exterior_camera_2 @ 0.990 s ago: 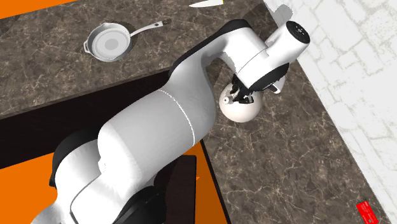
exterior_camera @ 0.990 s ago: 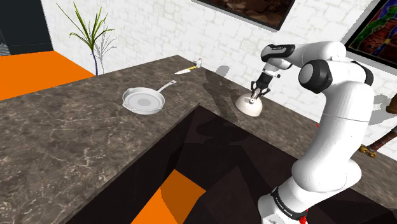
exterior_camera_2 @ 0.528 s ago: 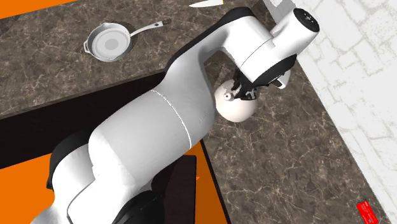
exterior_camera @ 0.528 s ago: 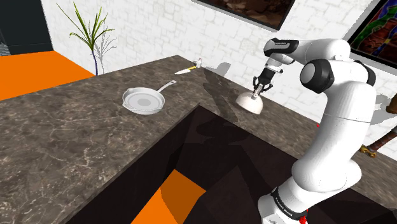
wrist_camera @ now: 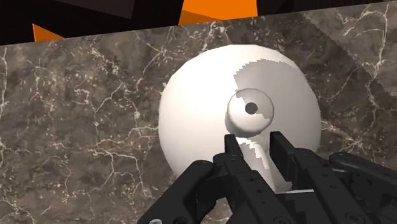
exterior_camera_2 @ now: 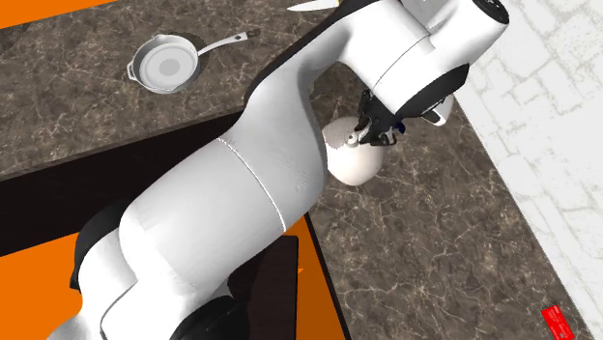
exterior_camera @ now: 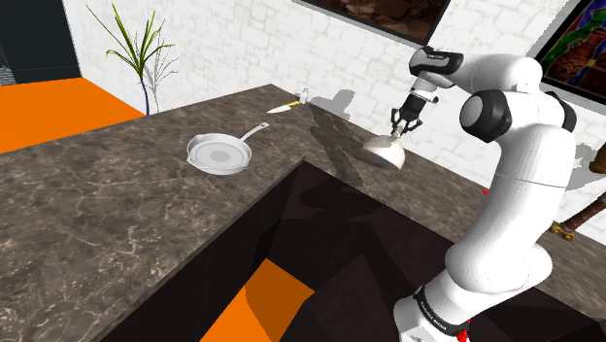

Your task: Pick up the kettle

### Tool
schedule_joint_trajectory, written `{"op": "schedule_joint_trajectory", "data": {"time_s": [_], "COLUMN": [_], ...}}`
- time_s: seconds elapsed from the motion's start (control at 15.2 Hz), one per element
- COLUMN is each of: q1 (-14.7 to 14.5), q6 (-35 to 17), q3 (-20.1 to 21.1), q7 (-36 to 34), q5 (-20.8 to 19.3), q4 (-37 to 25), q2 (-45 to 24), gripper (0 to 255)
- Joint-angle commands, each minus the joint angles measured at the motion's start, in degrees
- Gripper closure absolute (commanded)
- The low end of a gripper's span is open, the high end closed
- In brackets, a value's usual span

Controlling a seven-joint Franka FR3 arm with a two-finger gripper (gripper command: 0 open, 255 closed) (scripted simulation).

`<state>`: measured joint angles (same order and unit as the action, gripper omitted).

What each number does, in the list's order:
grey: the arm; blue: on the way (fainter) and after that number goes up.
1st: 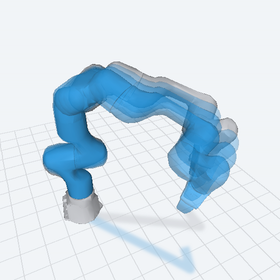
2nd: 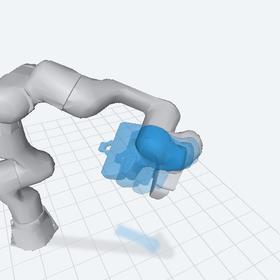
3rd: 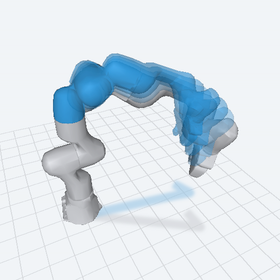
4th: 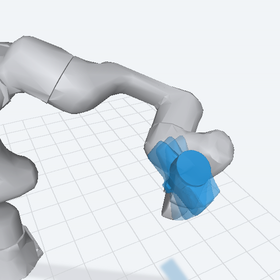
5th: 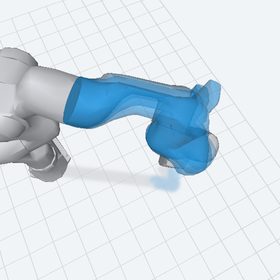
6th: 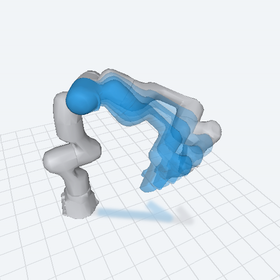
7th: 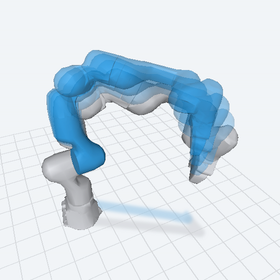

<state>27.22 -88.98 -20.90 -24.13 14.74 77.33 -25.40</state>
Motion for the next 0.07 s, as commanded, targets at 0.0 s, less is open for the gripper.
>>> {"op": "schedule_joint_trajectory", "data": {"time_s": [0.0], "q1": [0.1], "q6": [0.5], "q3": [0.0], "q7": [-0.1], "q5": [0.0], "q4": [-0.6], "q2": [0.0], "gripper": [255]}}
